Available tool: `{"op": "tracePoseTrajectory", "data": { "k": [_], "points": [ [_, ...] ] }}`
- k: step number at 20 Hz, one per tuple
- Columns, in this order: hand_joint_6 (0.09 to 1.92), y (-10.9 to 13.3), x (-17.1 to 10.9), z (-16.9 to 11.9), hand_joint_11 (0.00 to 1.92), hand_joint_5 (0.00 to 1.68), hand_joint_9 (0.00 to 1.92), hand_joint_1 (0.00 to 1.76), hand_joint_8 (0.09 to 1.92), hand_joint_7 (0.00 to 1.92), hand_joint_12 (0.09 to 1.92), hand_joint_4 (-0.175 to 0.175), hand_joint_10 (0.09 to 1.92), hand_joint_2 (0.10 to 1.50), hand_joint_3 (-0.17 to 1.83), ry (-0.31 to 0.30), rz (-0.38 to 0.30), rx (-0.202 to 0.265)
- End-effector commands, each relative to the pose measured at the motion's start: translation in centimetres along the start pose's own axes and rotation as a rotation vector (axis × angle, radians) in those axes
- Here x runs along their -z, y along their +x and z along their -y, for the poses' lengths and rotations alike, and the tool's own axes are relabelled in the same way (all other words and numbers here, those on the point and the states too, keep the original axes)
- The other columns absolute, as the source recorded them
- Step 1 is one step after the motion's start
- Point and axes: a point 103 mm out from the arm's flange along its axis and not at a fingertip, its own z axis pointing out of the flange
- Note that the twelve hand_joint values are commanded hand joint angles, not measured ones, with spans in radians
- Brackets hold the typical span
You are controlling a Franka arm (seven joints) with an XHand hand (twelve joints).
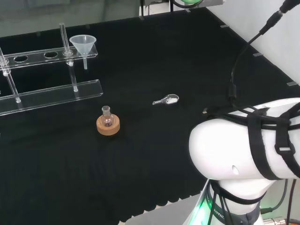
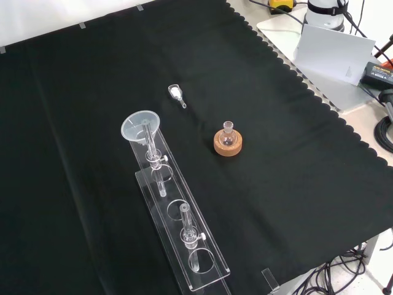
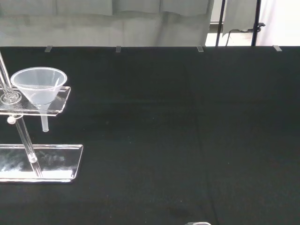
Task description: Pick up the funnel from the transparent funnel stand.
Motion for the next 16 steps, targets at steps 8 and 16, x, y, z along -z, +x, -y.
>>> {"op": "tracePoseTrajectory", "data": {
  "k": [8,16],
  "points": [
    [0.09,1.6,-0.8,-1.1,0.0,0.0,0.0,0.17,0.09,0.0,0.57,0.073,0.09,0.66,0.18,-0.038,-0.033,0.039],
    [0.09,3.8,-1.9,-4.1,0.0,0.0,0.0,0.18,0.09,0.0,0.47,0.067,0.09,0.67,0.14,-0.026,-0.076,0.095]
  ]
}}
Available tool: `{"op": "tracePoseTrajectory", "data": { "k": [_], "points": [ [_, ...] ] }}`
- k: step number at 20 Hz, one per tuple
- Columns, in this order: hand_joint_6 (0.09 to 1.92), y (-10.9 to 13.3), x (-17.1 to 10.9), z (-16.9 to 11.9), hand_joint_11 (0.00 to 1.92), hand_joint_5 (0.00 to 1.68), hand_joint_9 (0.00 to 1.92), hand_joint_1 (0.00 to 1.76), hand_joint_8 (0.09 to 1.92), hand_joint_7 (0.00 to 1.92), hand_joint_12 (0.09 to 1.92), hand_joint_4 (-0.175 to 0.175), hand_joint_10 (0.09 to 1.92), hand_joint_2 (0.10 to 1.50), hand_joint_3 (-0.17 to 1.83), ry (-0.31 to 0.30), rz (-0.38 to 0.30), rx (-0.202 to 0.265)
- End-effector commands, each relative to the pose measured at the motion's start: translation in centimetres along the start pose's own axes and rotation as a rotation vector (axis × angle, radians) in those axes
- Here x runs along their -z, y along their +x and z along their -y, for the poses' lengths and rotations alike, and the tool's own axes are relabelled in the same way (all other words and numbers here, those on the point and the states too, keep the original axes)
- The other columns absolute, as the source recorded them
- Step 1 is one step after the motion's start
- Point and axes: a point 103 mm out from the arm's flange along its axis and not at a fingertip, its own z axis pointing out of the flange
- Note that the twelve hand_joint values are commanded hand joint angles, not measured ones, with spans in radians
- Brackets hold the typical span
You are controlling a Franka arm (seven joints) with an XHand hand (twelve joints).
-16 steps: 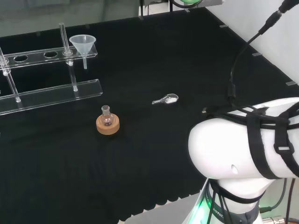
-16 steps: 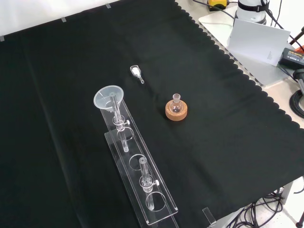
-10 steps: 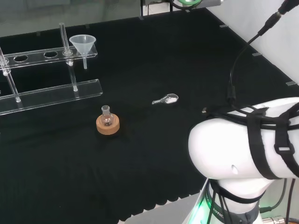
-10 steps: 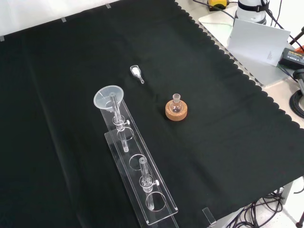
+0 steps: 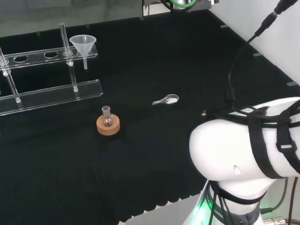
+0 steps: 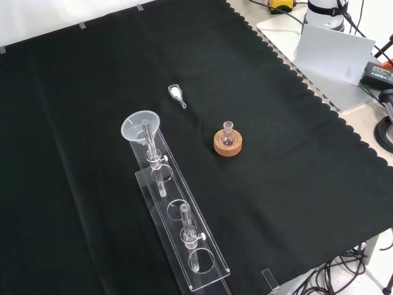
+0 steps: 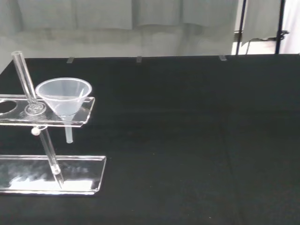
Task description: Pick up the funnel from the transparent funnel stand.
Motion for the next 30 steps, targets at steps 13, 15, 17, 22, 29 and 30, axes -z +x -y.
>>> {"op": "tracePoseTrajectory", "data": {
  "k": [13,15,17,22,29,30],
  "points": [
    [0.09,4.5,-4.0,-6.3,0.0,0.0,0.0,0.18,0.09,0.0,0.09,0.062,0.09,0.69,0.06,0.061,-0.02,0.116],
    [0.09,5.0,-4.5,-7.0,0.0,0.0,0.0,0.18,0.09,0.0,0.09,0.062,0.09,0.69,0.06,0.066,-0.027,0.121],
    [0.09,5.7,-5.0,-7.7,0.0,0.0,0.0,0.18,0.09,0.0,0.09,0.061,0.09,0.69,0.06,0.068,-0.038,0.125],
    [0.09,7.6,-6.4,-9.6,0.0,0.0,0.0,0.24,0.09,0.0,0.09,0.072,0.09,0.66,0.04,0.072,-0.036,0.171],
    [0.09,9.3,-7.7,-11.3,0.0,0.0,0.0,0.28,0.09,0.0,0.09,0.069,0.09,0.64,0.03,0.091,-0.049,0.225],
    [0.09,9.6,-7.7,-11.4,0.0,0.0,0.0,0.28,0.09,0.0,0.09,0.066,0.09,0.64,0.03,0.096,-0.036,0.242]
  ]
}}
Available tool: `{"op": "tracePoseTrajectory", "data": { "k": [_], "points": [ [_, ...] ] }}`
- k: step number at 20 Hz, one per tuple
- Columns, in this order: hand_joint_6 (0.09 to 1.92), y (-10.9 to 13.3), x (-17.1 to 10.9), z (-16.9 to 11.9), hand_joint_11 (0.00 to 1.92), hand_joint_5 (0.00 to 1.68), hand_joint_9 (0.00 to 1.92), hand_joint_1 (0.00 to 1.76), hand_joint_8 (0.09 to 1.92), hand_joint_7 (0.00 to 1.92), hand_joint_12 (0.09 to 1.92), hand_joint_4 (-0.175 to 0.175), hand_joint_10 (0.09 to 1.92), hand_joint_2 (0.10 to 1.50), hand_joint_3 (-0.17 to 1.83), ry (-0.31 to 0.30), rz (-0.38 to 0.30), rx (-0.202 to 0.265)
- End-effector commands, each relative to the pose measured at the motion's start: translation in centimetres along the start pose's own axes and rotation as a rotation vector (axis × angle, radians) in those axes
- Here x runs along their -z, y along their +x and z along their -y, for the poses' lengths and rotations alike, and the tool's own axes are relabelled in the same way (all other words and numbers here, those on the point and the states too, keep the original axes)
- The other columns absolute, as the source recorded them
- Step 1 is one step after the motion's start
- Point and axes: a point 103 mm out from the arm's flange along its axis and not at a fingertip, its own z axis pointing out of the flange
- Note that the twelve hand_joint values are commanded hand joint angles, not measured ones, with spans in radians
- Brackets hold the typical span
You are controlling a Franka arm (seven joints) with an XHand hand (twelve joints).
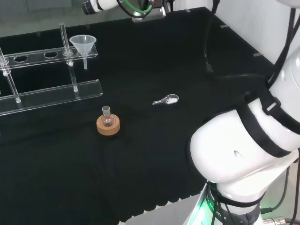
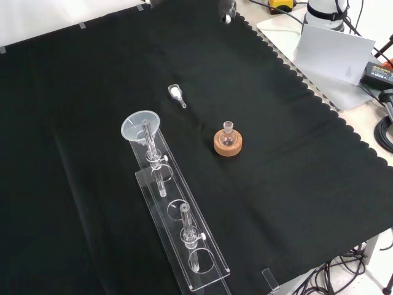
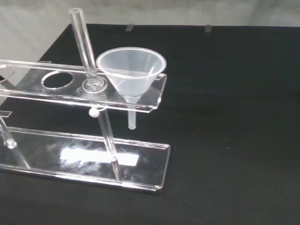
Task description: Pick up the funnel from the transparent funnel stand.
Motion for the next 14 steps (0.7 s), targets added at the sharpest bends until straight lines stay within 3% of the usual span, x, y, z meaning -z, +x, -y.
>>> {"op": "tracePoseTrajectory", "data": {
  "k": [1,4,7,10,14],
  "points": [
    [0.09,2.0,-0.3,-1.7,0.0,0.0,0.0,0.29,0.09,0.0,0.09,0.063,0.09,0.64,0.03,0.006,0.021,0.084],
    [0.09,2.4,-0.7,-2.3,0.01,0.0,0.0,0.3,0.09,0.0,0.09,0.058,0.09,0.64,0.03,0.002,0.042,0.096],
    [0.09,2.2,-1.6,-4.1,0.02,0.0,0.0,0.3,0.09,0.0,0.09,0.055,0.09,0.64,0.02,0.035,0.018,0.066],
    [0.09,2.6,-2.6,-5.9,0.04,0.0,0.0,0.31,0.09,0.0,0.09,0.053,0.09,0.64,0.02,0.078,-0.004,0.095],
    [0.09,2.9,-3.5,-7.9,0.05,0.0,0.0,0.32,0.09,0.0,0.09,0.052,0.09,0.64,0.02,0.084,-0.003,0.115]
  ]
}}
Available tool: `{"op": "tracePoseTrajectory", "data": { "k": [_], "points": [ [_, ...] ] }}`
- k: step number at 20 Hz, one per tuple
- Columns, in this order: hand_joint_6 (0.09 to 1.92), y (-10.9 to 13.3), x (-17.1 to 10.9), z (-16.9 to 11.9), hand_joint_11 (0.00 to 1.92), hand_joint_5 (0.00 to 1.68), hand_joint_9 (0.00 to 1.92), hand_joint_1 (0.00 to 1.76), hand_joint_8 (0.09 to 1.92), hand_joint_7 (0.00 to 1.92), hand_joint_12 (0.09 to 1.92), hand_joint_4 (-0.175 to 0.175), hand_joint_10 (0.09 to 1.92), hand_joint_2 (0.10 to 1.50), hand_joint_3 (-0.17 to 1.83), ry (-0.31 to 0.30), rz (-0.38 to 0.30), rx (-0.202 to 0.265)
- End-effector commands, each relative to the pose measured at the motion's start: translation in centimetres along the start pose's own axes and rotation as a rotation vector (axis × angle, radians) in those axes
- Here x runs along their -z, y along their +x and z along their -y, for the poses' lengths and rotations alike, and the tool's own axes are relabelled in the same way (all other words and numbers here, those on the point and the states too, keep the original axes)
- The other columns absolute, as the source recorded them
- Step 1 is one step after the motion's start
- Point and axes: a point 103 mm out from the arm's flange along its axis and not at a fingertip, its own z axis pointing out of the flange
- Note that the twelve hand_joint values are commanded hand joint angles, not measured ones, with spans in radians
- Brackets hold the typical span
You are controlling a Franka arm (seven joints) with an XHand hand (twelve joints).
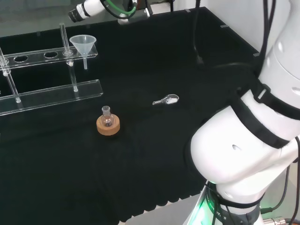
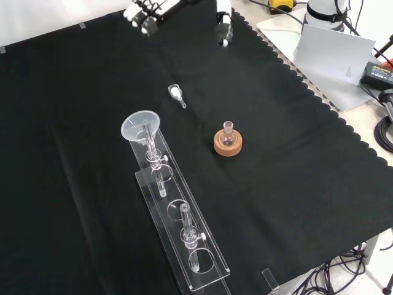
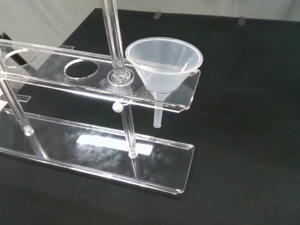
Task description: Pick up the funnel from the transparent funnel stand.
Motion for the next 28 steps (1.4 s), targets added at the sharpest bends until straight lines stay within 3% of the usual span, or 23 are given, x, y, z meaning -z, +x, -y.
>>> {"op": "tracePoseTrajectory", "data": {
  "k": [1,4,7,16,18,22,28],
  "points": [
    [0.09,0.4,-1.7,-4.7,0.03,0.0,0.0,0.32,0.09,0.0,0.13,0.052,0.09,0.65,0.01,0.042,-0.027,0.03],
    [0.09,0.5,-2.3,-6.3,0.0,0.0,0.0,0.32,0.09,0.0,0.37,0.047,0.09,0.65,0.0,0.045,-0.053,0.019],
    [0.09,0.5,-2.8,-7.5,0.0,0.0,0.0,0.33,0.09,0.0,0.48,0.043,0.09,0.66,0.0,0.044,-0.073,0.012],
    [0.09,0.6,-4.3,-10.3,0.0,0.0,0.0,0.34,0.09,0.0,0.52,0.037,0.09,0.66,0.0,0.056,-0.132,-0.027],
    [0.09,0.6,-4.7,-10.8,0.0,0.0,0.0,0.34,0.09,0.0,0.46,0.037,0.09,0.66,0.0,0.065,-0.131,-0.032],
    [0.09,0.7,-5.7,-11.5,0.0,0.0,0.0,0.34,0.09,0.0,0.19,0.036,0.09,0.67,0.0,0.075,-0.122,-0.044],
    [0.09,0.9,-7.6,-11.7,0.0,0.0,0.0,0.35,0.09,0.0,0.13,0.033,0.09,0.67,0.0,0.105,-0.123,-0.069]
  ]
}}
